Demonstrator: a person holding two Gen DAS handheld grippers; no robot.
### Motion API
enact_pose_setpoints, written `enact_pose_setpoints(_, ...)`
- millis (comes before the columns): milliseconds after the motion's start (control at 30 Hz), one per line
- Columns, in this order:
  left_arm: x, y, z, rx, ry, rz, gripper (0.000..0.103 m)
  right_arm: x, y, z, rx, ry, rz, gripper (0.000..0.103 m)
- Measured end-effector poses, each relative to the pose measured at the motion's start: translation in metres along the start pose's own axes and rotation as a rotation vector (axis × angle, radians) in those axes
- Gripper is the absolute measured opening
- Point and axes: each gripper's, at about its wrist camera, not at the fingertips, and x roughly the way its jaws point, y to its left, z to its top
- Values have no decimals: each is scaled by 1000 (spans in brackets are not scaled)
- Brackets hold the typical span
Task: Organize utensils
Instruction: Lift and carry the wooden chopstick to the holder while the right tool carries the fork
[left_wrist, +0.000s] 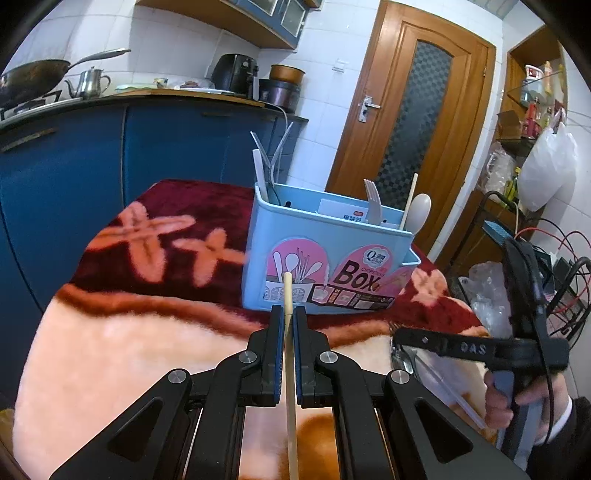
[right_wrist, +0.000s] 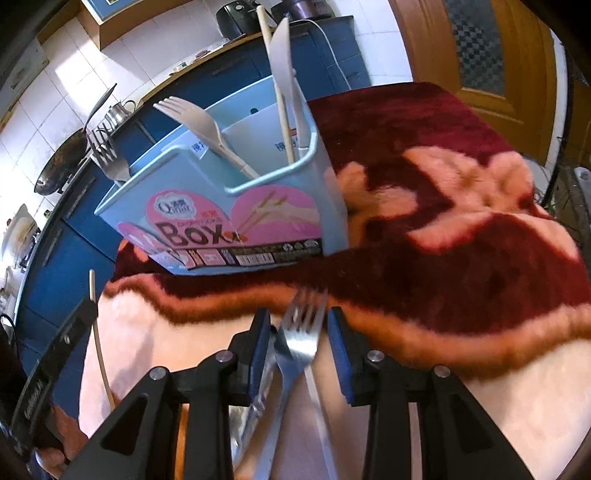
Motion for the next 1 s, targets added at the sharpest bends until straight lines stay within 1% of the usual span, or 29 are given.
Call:
enact_pose_setpoints(67, 0, -1, -1, 1, 0, -3, 5, 3, -1, 4, 11, 3, 15, 37)
enact_pose_setpoints(100, 1, -1, -1, 3, 0, -2, 5, 3, -2, 5, 16, 3, 24, 31)
enact_pose_setpoints(133, 1, -1, -1, 4, -1, -3, 4, 3, -4, 6, 25, -2, 23, 19)
enact_pose_setpoints(200, 1, -3, -1, 9, -2, 1, 5, 1, -5, 6, 24, -20, 24, 10)
enact_pose_setpoints(367, -2, -7, 2, 21, -12, -15, 4, -21, 2, 1, -4, -92, 92, 7)
enact_pose_setpoints(500, -9, -10, 6, 22, -36, -30, 5, -47, 13, -6, -49, -175, 138, 5)
enact_pose_setpoints(567, -14, -12, 9, 21, -63, -27, 4, -61, 20, -10, -69, -224, 148, 4)
enact_pose_setpoints(667, -26, -12, 19, 11, -114, -25, 4, -80, 29, -16, -85, -298, 122, 4)
enact_pose_setpoints(833, -46, -15, 44, 18, -213, -8, 4, -106, 37, -16, -102, -399, 113, 3)
enact_pose_setpoints(1000, -55, -19, 74, 23, -299, 14, 4, -129, 44, -5, -90, -495, 159, 3)
